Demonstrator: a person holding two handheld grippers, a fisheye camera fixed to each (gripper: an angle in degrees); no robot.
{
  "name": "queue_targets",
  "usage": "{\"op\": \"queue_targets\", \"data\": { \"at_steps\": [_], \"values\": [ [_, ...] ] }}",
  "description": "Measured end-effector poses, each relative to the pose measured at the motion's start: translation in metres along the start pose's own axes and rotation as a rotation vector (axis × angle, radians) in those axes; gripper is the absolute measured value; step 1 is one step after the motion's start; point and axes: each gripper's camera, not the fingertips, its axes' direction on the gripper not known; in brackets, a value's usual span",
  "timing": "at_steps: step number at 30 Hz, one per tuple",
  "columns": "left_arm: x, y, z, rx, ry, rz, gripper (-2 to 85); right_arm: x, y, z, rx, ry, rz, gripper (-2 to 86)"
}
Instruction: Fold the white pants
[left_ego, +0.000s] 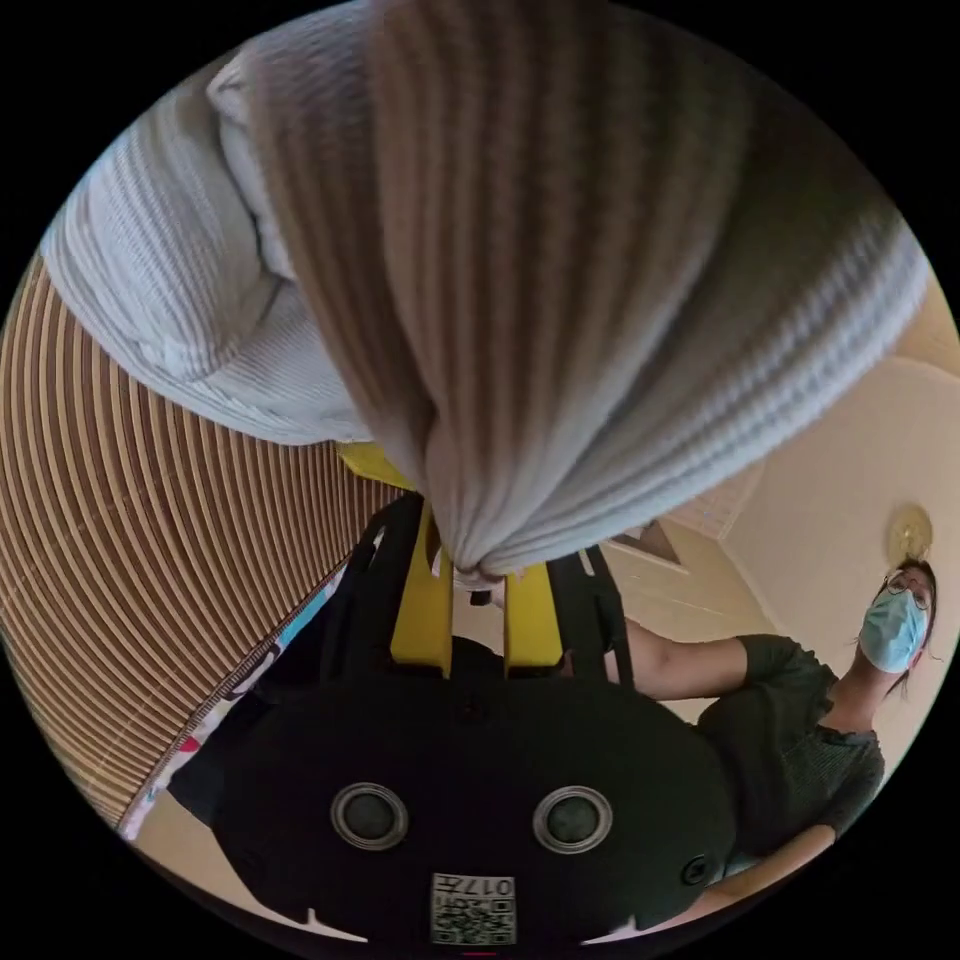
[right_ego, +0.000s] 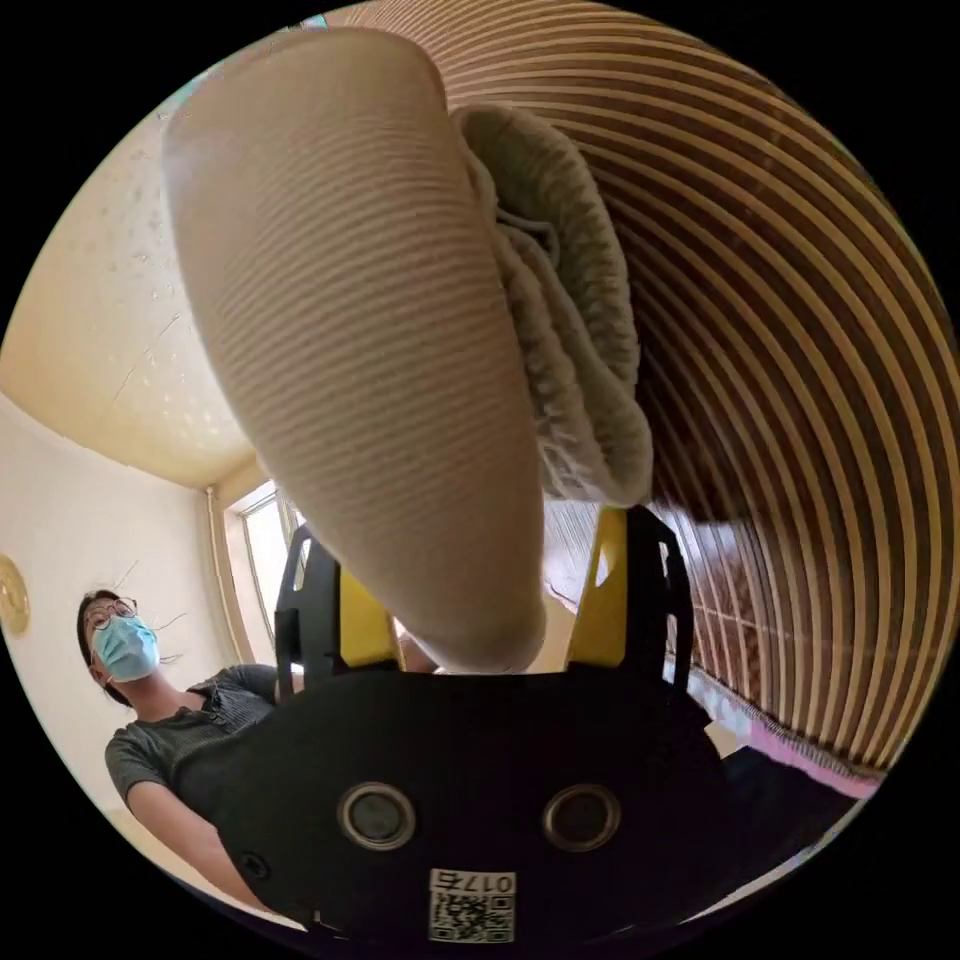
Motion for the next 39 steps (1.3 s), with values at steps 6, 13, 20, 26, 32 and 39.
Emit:
{"op": "queue_targets", "data": {
  "at_steps": [6, 13, 20, 26, 32, 39],
  "values": [
    [-0.006, 0.026, -0.023, 0.119, -0.070, -0.057, 9.4, -0.013, -0.027, -0.016, -0.068, -0.038, -0.123, 14.8],
    [0.049, 0.075, -0.014, 0.207, -0.001, 0.112, 13.8, -0.113, -0.026, -0.082, -0.039, 0.010, -0.397, 6.3],
    [0.076, 0.104, 0.045, 0.250, 0.028, 0.101, 12.4, -0.184, -0.031, -0.208, 0.081, 0.042, -0.535, 5.4],
    [0.087, 0.106, 0.114, 0.141, 0.023, 0.059, 11.1, -0.254, -0.003, -0.348, 0.274, 0.168, -0.751, 6.1],
    [0.091, 0.105, 0.151, 0.078, -0.037, 0.015, 10.5, -0.218, 0.016, -0.467, 0.516, 0.086, -0.740, 9.7],
    [0.087, 0.116, 0.182, 0.074, -0.059, -0.095, 9.9, 0.023, 0.003, -0.536, 0.758, -0.188, -0.026, 12.7]
  ]
}}
